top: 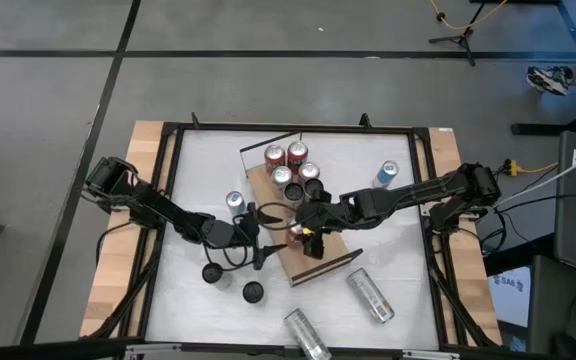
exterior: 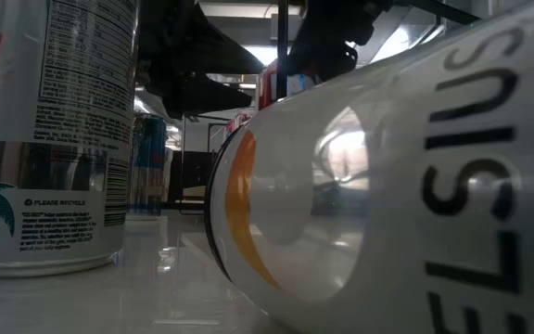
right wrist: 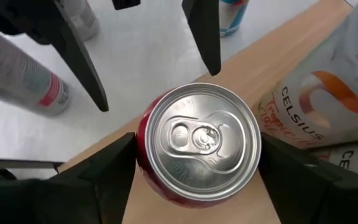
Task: Place canned beverage on shelf
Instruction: Align the orange soda can with the other orange soda can
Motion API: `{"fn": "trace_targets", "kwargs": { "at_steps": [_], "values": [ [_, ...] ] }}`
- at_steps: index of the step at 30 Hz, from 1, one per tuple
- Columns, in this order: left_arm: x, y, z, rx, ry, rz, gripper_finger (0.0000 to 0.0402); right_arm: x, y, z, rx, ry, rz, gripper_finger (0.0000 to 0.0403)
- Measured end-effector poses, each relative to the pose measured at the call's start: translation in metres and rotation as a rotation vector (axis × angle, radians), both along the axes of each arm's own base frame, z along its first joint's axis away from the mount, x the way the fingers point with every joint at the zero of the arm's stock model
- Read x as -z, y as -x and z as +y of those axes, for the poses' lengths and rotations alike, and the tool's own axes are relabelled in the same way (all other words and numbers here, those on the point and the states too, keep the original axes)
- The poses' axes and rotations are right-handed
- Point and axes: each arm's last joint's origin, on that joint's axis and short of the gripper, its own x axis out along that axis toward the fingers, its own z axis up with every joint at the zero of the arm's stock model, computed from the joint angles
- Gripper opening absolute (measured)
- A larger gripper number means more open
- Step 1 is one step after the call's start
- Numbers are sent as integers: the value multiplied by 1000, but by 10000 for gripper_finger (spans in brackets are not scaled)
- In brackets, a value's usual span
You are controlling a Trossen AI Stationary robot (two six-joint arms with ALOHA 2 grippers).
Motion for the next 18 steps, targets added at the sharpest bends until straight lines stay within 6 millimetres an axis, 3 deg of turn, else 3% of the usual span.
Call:
{"fn": "trace_targets", "kwargs": {
  "at_steps": [18],
  "values": [
    [7, 0, 0, -16, 40, 36, 352, 0, 0, 0, 43, -36, -7, 298]
  ]
}}
